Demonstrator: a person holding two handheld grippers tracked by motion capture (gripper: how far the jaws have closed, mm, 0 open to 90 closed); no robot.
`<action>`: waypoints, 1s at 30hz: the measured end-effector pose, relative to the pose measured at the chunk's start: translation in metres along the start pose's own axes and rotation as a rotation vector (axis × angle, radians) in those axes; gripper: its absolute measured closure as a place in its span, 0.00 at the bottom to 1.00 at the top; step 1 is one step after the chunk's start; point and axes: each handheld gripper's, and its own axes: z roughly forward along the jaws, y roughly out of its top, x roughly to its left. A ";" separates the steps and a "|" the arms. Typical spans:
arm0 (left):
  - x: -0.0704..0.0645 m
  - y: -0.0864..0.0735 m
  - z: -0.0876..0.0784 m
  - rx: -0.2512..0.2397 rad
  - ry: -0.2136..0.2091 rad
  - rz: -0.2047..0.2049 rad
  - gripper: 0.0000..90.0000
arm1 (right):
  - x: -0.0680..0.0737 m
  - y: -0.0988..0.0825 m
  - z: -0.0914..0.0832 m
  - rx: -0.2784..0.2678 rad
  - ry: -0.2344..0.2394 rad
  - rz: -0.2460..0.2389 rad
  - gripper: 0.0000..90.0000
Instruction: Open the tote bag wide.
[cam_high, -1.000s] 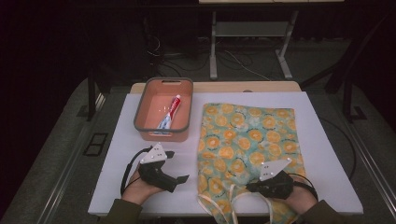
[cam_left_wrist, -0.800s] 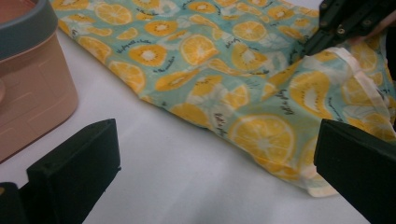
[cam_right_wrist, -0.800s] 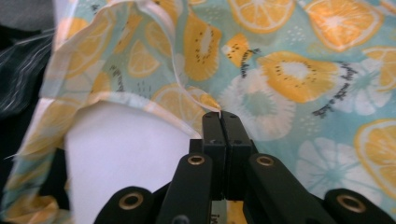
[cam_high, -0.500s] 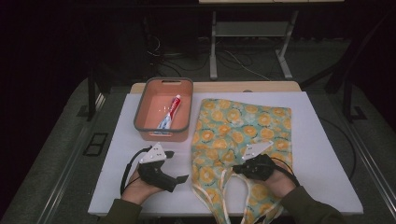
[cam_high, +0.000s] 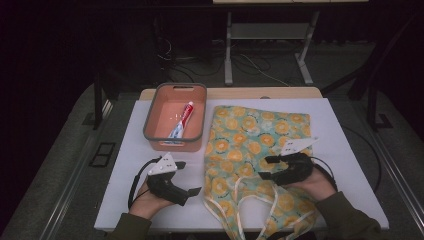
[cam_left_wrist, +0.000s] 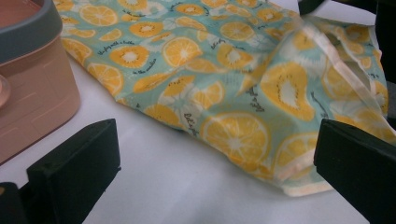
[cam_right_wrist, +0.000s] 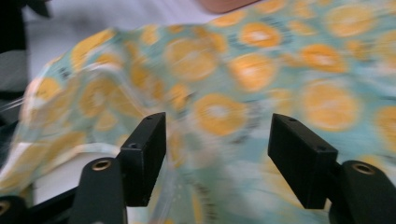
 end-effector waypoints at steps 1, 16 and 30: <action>0.000 0.000 0.000 0.001 -0.001 0.000 0.00 | -0.012 -0.001 -0.011 -0.023 -0.022 0.033 0.36; 0.001 0.000 0.002 0.003 -0.003 -0.006 0.00 | -0.118 -0.031 -0.035 0.025 -0.345 0.270 0.35; 0.002 -0.001 0.002 0.006 -0.004 -0.008 0.00 | -0.160 -0.057 -0.018 0.146 -0.436 0.357 0.57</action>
